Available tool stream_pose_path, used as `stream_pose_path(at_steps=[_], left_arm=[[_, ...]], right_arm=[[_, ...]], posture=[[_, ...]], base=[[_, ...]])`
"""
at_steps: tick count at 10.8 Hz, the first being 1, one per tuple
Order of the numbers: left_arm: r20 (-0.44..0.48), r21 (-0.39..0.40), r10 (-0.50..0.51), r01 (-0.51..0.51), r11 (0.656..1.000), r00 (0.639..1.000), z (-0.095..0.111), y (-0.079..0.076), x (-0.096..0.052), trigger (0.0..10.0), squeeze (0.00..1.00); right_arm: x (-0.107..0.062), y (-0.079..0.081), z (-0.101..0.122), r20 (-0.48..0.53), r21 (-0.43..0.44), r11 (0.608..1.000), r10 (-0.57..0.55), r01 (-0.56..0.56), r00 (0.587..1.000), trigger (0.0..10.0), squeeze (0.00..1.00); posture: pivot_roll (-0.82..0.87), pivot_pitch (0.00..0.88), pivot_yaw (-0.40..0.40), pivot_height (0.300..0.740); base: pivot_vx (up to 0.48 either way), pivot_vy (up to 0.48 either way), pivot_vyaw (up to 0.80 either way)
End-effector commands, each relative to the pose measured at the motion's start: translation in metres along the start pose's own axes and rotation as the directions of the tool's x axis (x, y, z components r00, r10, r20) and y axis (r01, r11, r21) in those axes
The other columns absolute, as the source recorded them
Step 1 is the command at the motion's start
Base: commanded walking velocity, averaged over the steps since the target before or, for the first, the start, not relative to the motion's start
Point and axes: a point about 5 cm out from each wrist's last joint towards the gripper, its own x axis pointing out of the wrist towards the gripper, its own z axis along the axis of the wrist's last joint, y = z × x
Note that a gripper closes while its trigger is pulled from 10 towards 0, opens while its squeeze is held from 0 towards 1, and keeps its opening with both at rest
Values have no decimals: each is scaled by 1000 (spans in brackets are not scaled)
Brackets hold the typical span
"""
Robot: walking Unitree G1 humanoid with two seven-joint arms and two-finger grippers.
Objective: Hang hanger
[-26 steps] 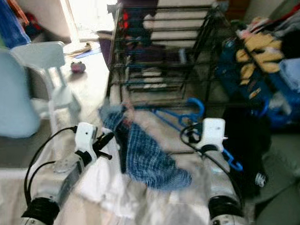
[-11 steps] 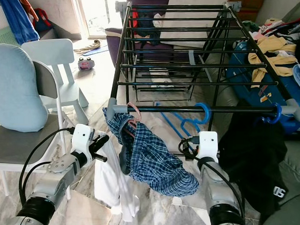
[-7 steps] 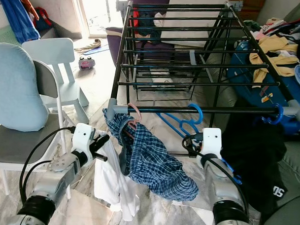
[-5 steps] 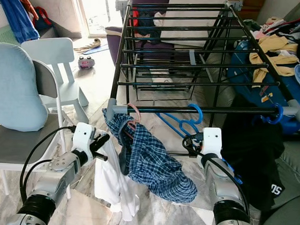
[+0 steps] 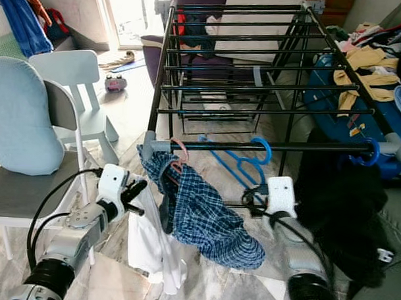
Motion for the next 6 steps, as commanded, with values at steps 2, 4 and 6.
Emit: stream_pose_path(at_steps=[2, 4, 6], left_arm=[[10, 28, -2, 2, 1000, 1000, 8, 3, 3, 10000, 0], [5, 30, -3, 3, 1000, 1000, 7, 3, 2, 10000, 0], [-1, 35, -9, 9, 999, 1000, 7, 3, 3, 10000, 0]], right_arm=[[-3, -3, 9, 21, -49, 995, 86, -85, 996, 10000, 961], [-7, -14, 17, 19, -91, 990, 108, -106, 994, 10000, 0], [-10, -19, 15, -19, -120, 982, 145, -146, 989, 10000, 0]], posture=[[-130, 0, 42, 740], [-137, 0, 47, 740], [-143, 0, 54, 740]], base=[[0, 0, 0], [0, 0, 0], [0, 0, 0]])
